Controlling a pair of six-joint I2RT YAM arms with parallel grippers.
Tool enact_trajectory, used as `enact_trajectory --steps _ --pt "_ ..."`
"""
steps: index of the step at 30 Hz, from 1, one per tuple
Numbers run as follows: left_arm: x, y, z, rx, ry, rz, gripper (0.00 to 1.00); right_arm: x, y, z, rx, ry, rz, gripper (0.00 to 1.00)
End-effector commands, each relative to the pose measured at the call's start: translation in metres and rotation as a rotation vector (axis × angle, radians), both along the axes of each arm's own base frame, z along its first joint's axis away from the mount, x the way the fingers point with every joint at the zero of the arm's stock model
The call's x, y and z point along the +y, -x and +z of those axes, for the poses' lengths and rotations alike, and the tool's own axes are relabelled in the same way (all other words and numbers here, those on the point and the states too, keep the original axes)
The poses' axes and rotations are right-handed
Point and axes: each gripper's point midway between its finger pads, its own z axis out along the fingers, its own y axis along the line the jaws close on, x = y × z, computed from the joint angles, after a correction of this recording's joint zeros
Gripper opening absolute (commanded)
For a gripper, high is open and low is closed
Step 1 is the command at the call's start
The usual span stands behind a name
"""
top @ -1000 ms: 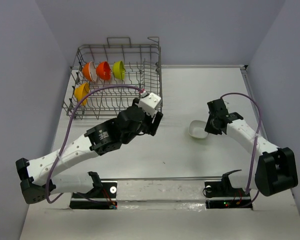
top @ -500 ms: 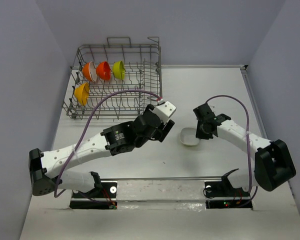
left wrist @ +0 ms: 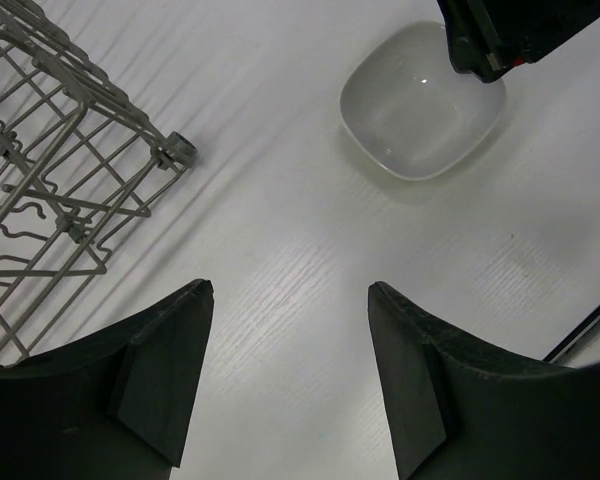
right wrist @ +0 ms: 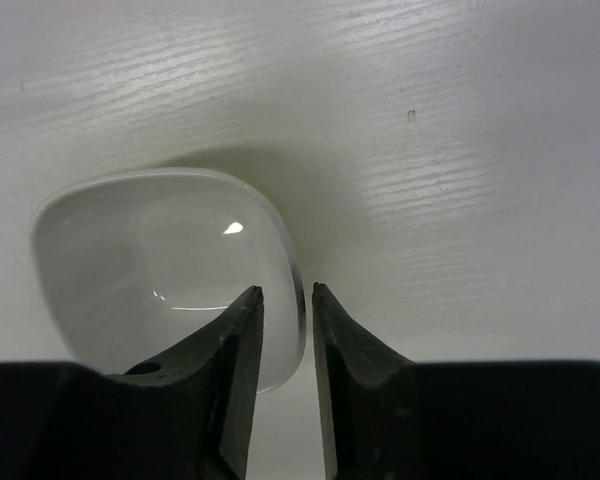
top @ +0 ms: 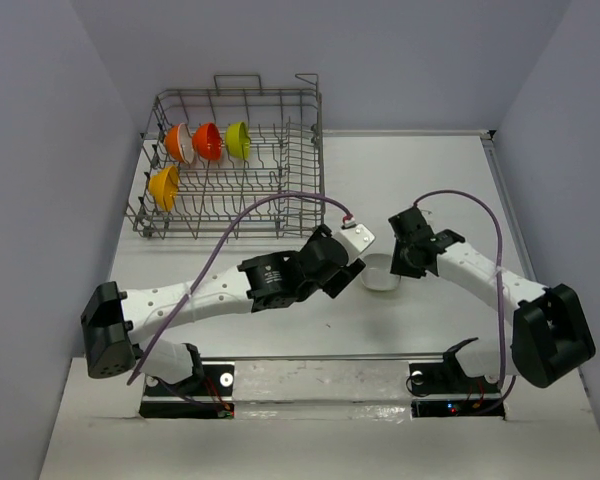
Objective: Load the bowls into the dish rack
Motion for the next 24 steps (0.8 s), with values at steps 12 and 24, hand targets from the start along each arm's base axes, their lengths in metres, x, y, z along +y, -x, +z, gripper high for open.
enact_trajectory --steps 12,24 --pt "-0.036 -0.003 -0.025 -0.004 -0.113 -0.102 0.74 -0.026 -0.017 0.125 -0.35 -0.013 -0.144 0.47" --pt "-0.09 -0.008 -0.043 -0.068 -0.134 -0.234 0.72 -0.062 -0.026 0.201 -0.57 0.052 -0.302 0.55"
